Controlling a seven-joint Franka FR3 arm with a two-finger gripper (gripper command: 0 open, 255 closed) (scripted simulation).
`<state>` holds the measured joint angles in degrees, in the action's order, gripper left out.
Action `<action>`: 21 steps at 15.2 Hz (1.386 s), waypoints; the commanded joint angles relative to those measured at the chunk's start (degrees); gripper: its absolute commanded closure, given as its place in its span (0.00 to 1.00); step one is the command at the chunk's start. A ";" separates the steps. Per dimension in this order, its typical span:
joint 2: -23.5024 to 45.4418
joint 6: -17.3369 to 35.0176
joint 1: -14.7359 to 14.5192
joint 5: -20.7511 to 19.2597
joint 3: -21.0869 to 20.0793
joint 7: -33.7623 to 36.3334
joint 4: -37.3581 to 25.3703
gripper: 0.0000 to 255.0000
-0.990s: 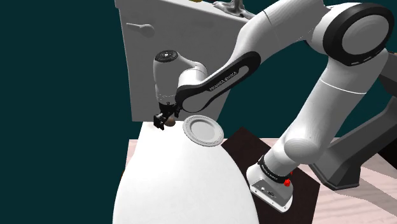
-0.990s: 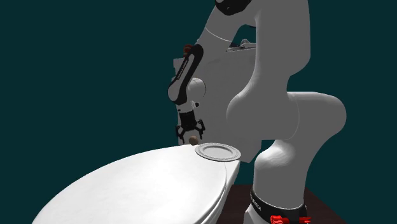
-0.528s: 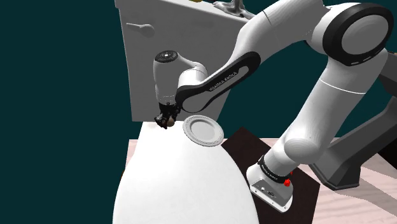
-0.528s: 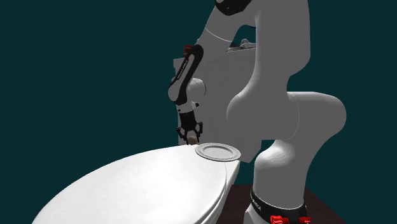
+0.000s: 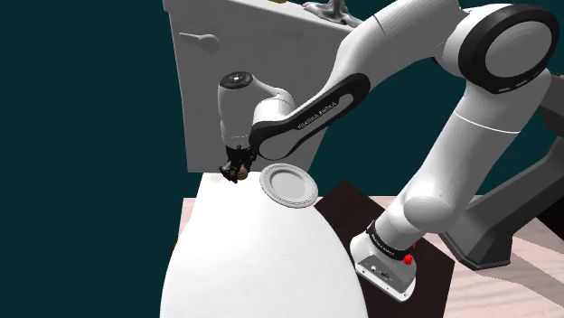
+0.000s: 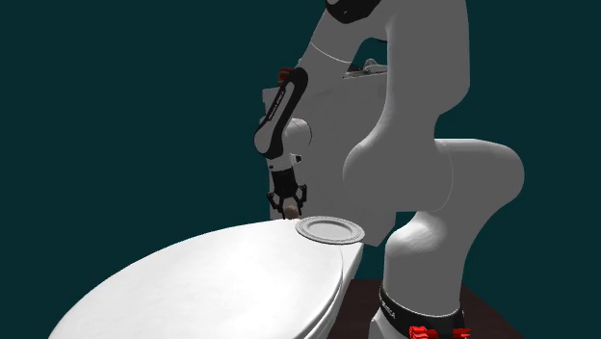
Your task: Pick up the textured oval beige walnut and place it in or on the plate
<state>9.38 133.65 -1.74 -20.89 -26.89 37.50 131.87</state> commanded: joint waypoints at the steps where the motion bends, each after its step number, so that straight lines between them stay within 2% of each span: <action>1: -0.63 -0.59 0.11 0.61 -0.14 -0.49 -0.09 1.00; 17: -9.68 -11.00 0.73 8.37 -1.22 -7.42 -3.57 1.00; 21: -18.74 -8.47 1.59 12.61 0.55 -12.74 6.15 1.00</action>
<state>-6.96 124.76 -0.27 -9.44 -26.81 26.17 135.71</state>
